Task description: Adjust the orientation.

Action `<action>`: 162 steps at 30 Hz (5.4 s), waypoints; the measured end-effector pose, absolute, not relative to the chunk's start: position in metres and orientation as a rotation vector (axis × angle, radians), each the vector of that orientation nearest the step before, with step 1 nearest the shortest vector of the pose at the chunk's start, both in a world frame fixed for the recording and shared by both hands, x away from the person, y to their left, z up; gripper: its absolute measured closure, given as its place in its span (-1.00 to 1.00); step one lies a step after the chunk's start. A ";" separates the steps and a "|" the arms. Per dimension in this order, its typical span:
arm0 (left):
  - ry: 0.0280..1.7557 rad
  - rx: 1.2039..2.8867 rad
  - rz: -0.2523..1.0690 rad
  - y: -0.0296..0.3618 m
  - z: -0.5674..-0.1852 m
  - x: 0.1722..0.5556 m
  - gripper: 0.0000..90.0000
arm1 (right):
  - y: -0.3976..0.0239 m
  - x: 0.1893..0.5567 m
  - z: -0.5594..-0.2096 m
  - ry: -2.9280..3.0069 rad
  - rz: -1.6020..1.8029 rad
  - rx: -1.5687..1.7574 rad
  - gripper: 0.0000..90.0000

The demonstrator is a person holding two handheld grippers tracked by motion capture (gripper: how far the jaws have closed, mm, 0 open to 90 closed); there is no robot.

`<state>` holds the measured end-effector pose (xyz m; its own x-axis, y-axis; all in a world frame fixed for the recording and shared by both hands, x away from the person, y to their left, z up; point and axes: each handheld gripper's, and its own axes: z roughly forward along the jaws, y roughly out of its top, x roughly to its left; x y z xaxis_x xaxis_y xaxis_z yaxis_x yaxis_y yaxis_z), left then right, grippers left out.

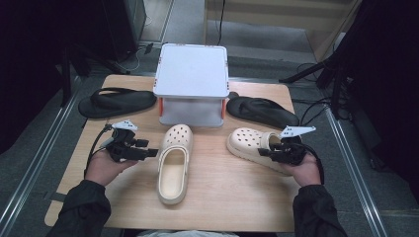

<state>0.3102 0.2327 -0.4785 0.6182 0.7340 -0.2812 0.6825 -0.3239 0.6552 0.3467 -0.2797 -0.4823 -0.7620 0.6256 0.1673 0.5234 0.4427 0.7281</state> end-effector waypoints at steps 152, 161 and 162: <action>1.050 2.119 -0.051 0.201 -0.504 0.310 1.00 | -0.195 0.381 -0.480 2.580 1.237 1.045 1.00; 1.028 2.123 -0.057 0.196 -0.505 0.311 0.99 | -0.190 0.373 -0.485 2.596 1.274 1.069 1.00; 1.026 2.122 -0.060 0.195 -0.505 0.311 0.99 | -0.188 0.371 -0.485 2.601 1.268 1.066 1.00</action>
<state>0.3111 0.1954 -0.5049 0.6754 0.6512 -0.3462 0.6871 -0.3850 0.6162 0.3713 -0.1884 -0.4852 -0.7595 0.6066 0.2350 0.5589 0.4235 0.7130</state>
